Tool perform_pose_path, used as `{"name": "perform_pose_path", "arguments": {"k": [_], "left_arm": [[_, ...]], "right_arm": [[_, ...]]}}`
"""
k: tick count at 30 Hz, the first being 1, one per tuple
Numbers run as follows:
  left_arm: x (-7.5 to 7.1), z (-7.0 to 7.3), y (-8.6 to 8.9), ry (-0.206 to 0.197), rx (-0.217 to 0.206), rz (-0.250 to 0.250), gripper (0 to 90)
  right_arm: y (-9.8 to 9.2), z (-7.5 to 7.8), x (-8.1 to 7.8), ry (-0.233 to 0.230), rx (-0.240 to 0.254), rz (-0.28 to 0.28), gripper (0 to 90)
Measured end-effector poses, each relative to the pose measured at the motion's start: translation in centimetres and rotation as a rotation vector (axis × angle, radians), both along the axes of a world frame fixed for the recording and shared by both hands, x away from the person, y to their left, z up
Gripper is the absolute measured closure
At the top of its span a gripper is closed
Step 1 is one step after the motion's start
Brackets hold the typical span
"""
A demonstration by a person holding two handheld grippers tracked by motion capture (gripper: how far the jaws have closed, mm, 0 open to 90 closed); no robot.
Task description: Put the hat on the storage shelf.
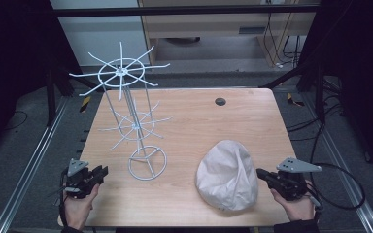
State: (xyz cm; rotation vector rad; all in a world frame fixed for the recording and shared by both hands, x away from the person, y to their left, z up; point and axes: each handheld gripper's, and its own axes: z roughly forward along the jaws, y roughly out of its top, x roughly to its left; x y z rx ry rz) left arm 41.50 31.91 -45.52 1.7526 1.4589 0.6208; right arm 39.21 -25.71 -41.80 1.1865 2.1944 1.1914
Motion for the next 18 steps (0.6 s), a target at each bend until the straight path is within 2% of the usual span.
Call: {"name": "perform_pose_path", "arguments": {"k": [1, 5, 10, 13, 15, 18], "left_arm": [[-0.2, 0.0, -0.3, 0.003, 0.007, -0.018, 73.5], [-0.5, 0.2, -1.4, 0.007, 0.001, -0.061, 81.3], [-0.6, 0.1, -2.0, 0.012, 0.012, -0.092, 88.9], [-0.7, 0.2, -2.0, 0.016, 0.005, -0.094, 89.9], [-0.8, 0.2, -2.1, 0.013, 0.002, -0.100, 89.9], [-1.1, 0.4, -2.9, 0.003, 0.006, -0.121, 89.9]], "right_arm": [[0.0, 0.0, 0.0, 0.000, 0.000, 0.000, 90.0], [1.2, 0.4, -0.4, 0.015, 0.003, 0.088, 90.0], [2.1, 0.7, -0.8, 0.023, -0.004, 0.159, 90.0], [2.5, 0.6, -1.1, 0.036, 0.008, 0.201, 90.0], [2.6, 0.6, -1.1, 0.038, 0.003, 0.209, 90.0], [3.3, 0.2, -1.1, 0.050, 0.001, 0.238, 90.0]]}}
